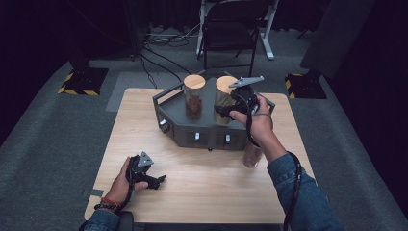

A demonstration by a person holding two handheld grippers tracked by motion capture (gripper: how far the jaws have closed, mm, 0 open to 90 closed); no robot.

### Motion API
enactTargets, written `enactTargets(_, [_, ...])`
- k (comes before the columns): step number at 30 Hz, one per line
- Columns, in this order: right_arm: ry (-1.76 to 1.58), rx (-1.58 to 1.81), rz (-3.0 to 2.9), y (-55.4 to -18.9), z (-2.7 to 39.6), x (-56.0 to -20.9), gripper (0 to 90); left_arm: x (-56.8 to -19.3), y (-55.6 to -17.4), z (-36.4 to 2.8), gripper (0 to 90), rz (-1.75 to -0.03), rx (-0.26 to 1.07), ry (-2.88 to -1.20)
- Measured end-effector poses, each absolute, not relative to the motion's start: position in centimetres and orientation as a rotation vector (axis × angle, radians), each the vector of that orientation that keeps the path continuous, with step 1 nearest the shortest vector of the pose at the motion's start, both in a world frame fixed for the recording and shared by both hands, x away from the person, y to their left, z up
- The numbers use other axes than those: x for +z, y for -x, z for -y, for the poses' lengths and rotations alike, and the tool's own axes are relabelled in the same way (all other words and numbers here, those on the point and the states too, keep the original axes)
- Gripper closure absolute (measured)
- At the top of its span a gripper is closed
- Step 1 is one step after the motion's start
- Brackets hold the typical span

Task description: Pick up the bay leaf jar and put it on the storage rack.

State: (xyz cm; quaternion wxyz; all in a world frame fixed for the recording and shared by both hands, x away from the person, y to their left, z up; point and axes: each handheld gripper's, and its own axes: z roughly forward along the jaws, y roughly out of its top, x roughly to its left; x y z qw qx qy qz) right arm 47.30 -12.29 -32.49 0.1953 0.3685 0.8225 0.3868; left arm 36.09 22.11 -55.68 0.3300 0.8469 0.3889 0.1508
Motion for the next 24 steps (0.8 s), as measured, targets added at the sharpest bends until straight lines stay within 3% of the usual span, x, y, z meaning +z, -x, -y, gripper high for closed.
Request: enactTargets(24, [-1.125,1.02,-2.325,-49.8,11.8,-35.5,24.7,-55.7,-36.1,-22.1,0.0,-1.016,0.394,-2.216])
